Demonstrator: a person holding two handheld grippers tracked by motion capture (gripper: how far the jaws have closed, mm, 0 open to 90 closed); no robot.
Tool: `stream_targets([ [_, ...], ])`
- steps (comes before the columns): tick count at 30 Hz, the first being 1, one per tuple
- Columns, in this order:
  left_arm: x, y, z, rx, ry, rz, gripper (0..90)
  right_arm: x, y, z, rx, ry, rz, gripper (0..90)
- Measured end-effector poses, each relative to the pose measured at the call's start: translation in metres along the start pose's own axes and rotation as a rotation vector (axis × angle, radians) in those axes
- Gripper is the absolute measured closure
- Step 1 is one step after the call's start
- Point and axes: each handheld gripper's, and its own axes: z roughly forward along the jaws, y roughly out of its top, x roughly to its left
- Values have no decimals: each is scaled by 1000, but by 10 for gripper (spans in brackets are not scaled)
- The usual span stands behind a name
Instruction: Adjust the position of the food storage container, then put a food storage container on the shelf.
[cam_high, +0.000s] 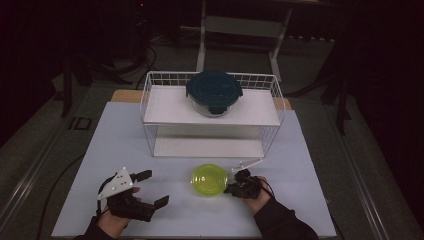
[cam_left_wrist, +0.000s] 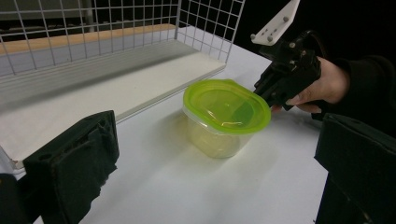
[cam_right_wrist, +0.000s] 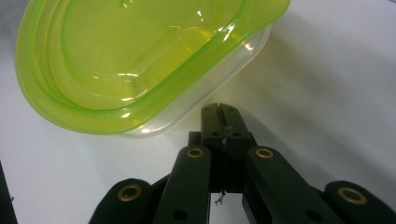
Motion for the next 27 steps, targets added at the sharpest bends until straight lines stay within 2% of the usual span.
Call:
stream_targets([
  [5, 0, 0, -1, -5, 0, -4, 0, -2, -1, -5, -14, -6, 7, 897],
  [7, 0, 0, -1, -3, -6, -3, 0, -3, -3, -12, -29, -9, 25, 843],
  [12, 0, 0, 1, 2, -13, 2, 0, -4, -7, -24, -38, -21, 24, 809],
  [14, 0, 0, 1, 3, -18, -3, 0, -5, -10, -34, -56, -29, 26, 699],
  [16, 0, 1, 2, 2, -21, -3, 0, -6, -11, -41, -72, -32, 32, 645],
  [17, 0, 1, 2, 2, -21, -3, 0, -6, -11, -41, -72, -32, 32, 645],
  [20, -2, 3, 4, 5, -46, 2, 0, -5, -12, -57, -116, -39, 43, 509],
  [23, -3, 4, 6, 8, -52, 12, 0, -2, -11, -66, -144, -41, 49, 457],
  [25, -4, 8, 8, 19, -56, 19, 0, 5, -8, -79, -203, -26, 41, 353],
  [27, -5, 11, 9, 9, -59, 18, 0, 10, -6, -88, -249, -21, 41, 275],
])
